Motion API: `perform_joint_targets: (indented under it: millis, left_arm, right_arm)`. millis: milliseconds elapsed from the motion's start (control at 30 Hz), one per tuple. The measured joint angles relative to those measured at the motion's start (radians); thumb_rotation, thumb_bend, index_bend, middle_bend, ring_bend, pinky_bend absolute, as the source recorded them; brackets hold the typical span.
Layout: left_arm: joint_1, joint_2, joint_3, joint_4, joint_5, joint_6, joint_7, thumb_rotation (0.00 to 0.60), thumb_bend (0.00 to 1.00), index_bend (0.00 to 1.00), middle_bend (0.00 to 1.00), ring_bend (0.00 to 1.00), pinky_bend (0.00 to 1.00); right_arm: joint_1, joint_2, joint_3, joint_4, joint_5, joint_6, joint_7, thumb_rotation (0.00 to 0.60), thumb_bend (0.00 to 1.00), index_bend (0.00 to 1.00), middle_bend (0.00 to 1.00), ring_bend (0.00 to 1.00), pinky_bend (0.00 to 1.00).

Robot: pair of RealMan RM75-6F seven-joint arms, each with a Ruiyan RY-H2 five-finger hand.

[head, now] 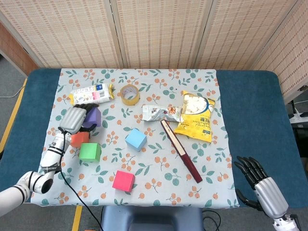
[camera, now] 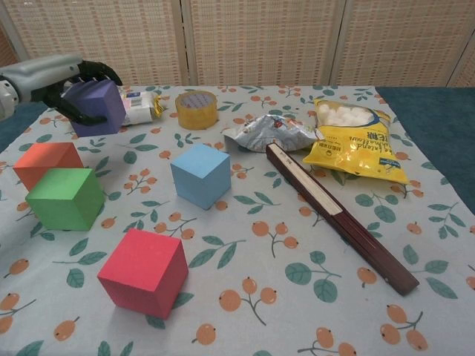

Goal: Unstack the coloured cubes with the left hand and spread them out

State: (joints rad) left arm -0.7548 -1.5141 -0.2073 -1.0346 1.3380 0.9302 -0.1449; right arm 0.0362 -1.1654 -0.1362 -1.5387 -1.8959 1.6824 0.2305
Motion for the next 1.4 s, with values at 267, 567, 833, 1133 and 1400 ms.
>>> perform_joint_targets:
  millis: [267, 567, 833, 1133, 1400]
  left_arm:
    - [-0.084, -0.182, 0.008, 0.278, -0.004, -0.102, -0.017, 0.6, 0.4, 0.15, 0.2, 0.17, 0.17]
    - [-0.091, -0.183, 0.032, 0.279, -0.015, -0.169, -0.026, 0.6, 0.35, 0.0, 0.0, 0.0, 0.08]
    - [-0.047, -0.036, 0.035, 0.019, -0.01, -0.1, 0.03, 0.6, 0.33, 0.0, 0.0, 0.0, 0.03]
    - [0.25, 0.252, 0.191, -0.468, 0.193, 0.369, 0.099, 0.6, 0.33, 0.0, 0.0, 0.0, 0.0]
    - [0.649, 0.3, 0.333, -0.451, 0.34, 0.834, 0.134, 0.6, 0.35, 0.0, 0.0, 0.0, 0.0]
  right_arm:
    - [0.008, 0.008, 0.016, -0.004, 0.041, -0.02, 0.018, 0.6, 0.3, 0.0, 0.0, 0.0, 0.0]
    - [0.0, 0.008, 0.014, -0.006, 0.022, 0.001, 0.01, 0.6, 0.3, 0.0, 0.0, 0.0, 0.0]
    - [-0.008, 0.009, 0.002, -0.006, -0.014, 0.022, -0.005, 0.6, 0.3, 0.0, 0.0, 0.0, 0.0]
    - [-0.016, 0.008, 0.007, -0.009, -0.017, 0.034, -0.036, 0.6, 0.3, 0.0, 0.0, 0.0, 0.0]
    - [-0.034, 0.002, 0.025, -0.029, 0.017, 0.035, -0.113, 0.6, 0.3, 0.0, 0.0, 0.0, 0.0]
